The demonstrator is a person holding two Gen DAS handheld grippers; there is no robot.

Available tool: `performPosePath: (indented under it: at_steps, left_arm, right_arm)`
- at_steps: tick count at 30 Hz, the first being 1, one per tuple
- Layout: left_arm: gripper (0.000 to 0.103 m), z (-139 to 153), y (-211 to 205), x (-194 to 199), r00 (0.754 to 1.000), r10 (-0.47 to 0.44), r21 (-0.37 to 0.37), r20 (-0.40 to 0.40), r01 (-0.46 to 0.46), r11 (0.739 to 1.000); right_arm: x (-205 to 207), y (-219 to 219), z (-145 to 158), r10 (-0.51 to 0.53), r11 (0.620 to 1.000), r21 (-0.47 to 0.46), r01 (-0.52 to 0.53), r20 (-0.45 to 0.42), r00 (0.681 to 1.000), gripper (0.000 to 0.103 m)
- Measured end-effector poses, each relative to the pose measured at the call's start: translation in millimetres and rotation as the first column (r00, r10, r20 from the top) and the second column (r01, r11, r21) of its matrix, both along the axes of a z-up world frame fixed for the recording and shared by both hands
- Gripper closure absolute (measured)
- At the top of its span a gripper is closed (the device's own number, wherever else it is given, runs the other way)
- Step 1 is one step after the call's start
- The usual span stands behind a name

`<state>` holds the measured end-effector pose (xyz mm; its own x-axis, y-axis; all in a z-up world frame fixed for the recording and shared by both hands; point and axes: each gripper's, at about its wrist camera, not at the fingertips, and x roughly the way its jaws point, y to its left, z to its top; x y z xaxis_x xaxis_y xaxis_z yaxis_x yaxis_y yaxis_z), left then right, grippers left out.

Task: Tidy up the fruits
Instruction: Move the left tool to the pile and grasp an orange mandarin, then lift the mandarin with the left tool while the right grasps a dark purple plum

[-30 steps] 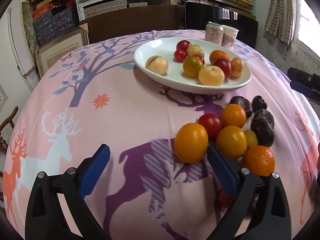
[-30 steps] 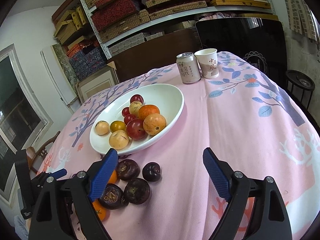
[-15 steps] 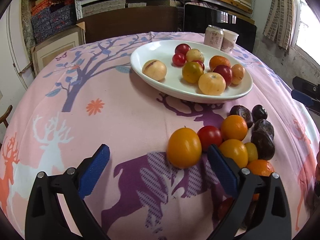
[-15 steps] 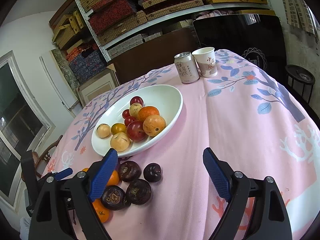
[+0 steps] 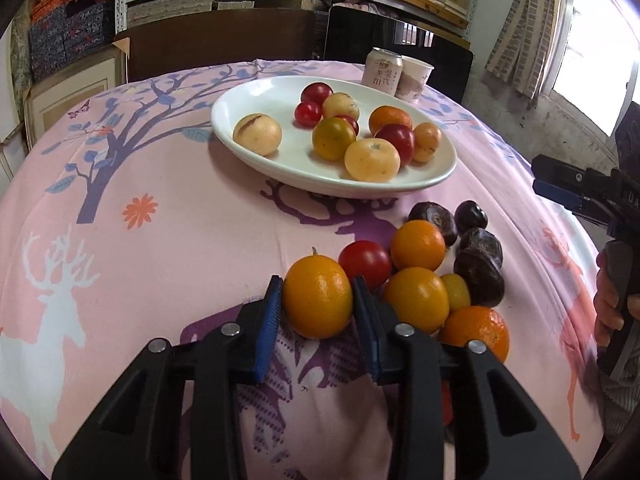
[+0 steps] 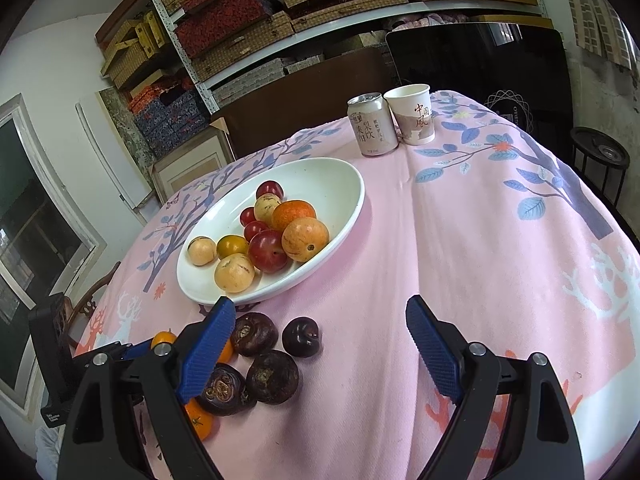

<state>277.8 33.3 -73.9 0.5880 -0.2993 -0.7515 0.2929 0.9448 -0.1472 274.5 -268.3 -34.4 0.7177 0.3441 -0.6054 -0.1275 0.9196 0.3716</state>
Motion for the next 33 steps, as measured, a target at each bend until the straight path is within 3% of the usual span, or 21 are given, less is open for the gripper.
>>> performPosePath:
  at_steps: [2,7,13,24,29,33]
  left_arm:
    - [0.068,-1,4,1,1.000,0.000,-0.027,-0.019,-0.001,1.000]
    - [0.068,6,14,-6,0.998,0.058,-0.004,0.018,-0.058,0.998]
    - [0.069,4,6,-8,0.999,0.048,0.038,0.024,-0.049,0.998]
    - [0.066,-5,-2,-5,0.999,0.044,0.051,-0.011,-0.043,0.998]
    - [0.062,-5,-5,-3,0.999,0.040,0.056,-0.011,-0.039,0.998]
    - [0.057,-5,-8,-3,1.000,0.026,0.061,-0.012,-0.026,0.998]
  right_arm:
    - [0,-1,0,0.000,1.000,0.006,0.000,-0.001,1.000,0.015]
    - [1,2,-4,0.017,1.000,-0.014,-0.017,-0.021,1.000,0.015]
    - [-4,14,-13,0.077,0.993,-0.086,-0.083,-0.061,0.995,0.016]
    - [2,45,-33,0.102,0.952,-0.281,-0.118,-0.071,0.992,0.034]
    - [9,51,-33,0.124,0.956,-0.261,-0.137,-0.063,0.990,0.046]
    - [16,46,-36,0.144,0.972,-0.173,-0.157,-0.086,0.986,0.055]
